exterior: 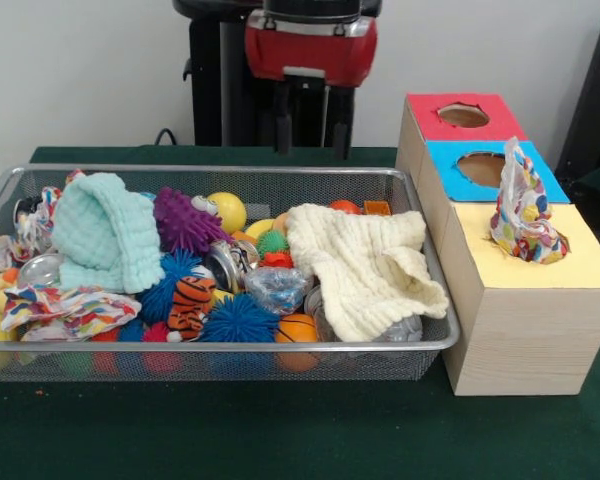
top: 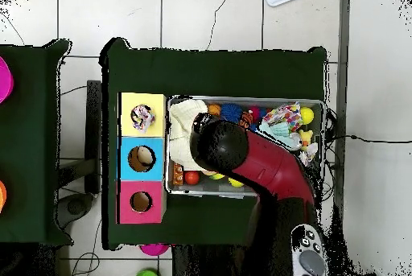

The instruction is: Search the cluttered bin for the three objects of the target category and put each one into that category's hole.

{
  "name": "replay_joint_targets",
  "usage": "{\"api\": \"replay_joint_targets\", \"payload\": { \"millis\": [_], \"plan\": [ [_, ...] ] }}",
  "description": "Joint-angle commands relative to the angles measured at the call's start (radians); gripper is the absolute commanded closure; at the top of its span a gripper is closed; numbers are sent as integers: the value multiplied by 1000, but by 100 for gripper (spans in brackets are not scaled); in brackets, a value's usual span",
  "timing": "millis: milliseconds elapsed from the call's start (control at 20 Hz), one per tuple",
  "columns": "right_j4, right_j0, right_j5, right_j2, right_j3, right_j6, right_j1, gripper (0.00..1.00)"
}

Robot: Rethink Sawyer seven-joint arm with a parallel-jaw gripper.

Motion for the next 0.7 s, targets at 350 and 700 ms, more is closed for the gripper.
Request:
{"api": "replay_joint_targets", "payload": {
  "millis": [350,700],
  "plan": [
    [-209,-124,57,159,-116,-125,138,0],
    [-310,-190,94,215,-197,-171,171,0]
  ]
}}
